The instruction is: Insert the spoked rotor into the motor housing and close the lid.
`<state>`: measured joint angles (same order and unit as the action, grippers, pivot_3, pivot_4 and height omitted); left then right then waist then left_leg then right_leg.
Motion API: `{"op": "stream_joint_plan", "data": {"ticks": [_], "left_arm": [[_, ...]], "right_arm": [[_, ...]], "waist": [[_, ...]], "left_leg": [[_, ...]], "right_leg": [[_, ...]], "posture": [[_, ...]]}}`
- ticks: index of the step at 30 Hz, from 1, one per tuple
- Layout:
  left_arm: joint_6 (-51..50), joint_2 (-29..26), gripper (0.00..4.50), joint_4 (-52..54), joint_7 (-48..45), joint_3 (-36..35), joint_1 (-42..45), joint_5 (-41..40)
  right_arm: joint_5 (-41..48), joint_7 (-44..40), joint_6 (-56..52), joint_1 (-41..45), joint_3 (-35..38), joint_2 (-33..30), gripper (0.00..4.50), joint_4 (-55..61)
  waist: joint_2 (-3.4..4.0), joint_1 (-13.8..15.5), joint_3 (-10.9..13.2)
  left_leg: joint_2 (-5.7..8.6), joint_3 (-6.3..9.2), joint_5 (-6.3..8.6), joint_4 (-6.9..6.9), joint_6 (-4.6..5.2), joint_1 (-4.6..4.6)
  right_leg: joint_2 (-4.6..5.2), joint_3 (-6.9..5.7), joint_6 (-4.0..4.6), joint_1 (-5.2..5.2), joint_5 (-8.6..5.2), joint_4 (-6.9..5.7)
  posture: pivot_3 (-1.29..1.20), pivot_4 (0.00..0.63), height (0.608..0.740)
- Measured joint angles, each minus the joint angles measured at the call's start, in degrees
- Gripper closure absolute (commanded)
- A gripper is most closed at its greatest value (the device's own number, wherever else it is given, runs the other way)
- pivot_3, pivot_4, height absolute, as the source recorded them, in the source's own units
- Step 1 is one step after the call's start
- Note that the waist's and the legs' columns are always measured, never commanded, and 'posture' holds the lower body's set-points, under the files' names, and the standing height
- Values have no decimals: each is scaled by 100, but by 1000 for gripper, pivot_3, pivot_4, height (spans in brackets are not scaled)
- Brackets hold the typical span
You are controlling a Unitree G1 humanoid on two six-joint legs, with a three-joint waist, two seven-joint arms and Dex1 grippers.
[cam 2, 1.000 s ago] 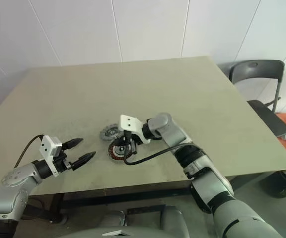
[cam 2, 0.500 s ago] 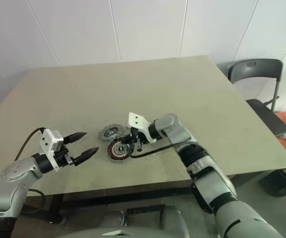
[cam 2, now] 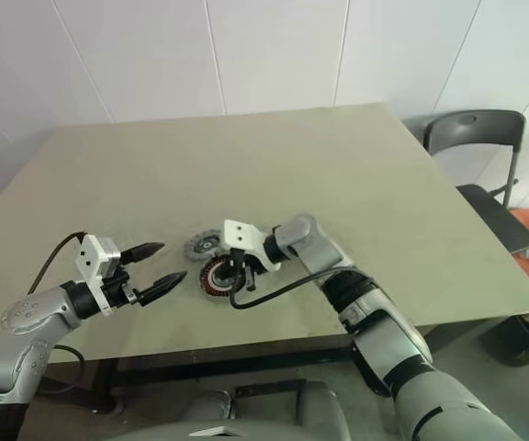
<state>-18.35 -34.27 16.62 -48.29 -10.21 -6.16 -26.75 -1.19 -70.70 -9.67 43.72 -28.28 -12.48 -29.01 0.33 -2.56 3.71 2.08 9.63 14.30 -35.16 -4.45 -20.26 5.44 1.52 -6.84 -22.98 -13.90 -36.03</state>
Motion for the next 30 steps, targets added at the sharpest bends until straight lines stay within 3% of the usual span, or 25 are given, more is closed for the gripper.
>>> {"op": "stream_joint_plan", "data": {"ticks": [18, 30], "left_arm": [[181, 2, 0, -170, -161, -11, -78, -8], [269, 5, 0, -206, -262, -11, -129, -9]], "right_arm": [[35, 53, -183, -52, 263, -157, 4483, -155], [472, -34, -387, -67, 548, 108, 4483, 113]], "waist": [[0, 5, 0], [0, 0, 1]], "left_leg": [[1, 1, 0, -2, -1, 3], [0, 1, 0, 3, -1, -10]], "right_leg": [[0, 0, 3, 10, -2, 5], [0, 0, 1, -9, -1, 3]], "posture": [[0, 0, 740], [0, 0, 740]]}}
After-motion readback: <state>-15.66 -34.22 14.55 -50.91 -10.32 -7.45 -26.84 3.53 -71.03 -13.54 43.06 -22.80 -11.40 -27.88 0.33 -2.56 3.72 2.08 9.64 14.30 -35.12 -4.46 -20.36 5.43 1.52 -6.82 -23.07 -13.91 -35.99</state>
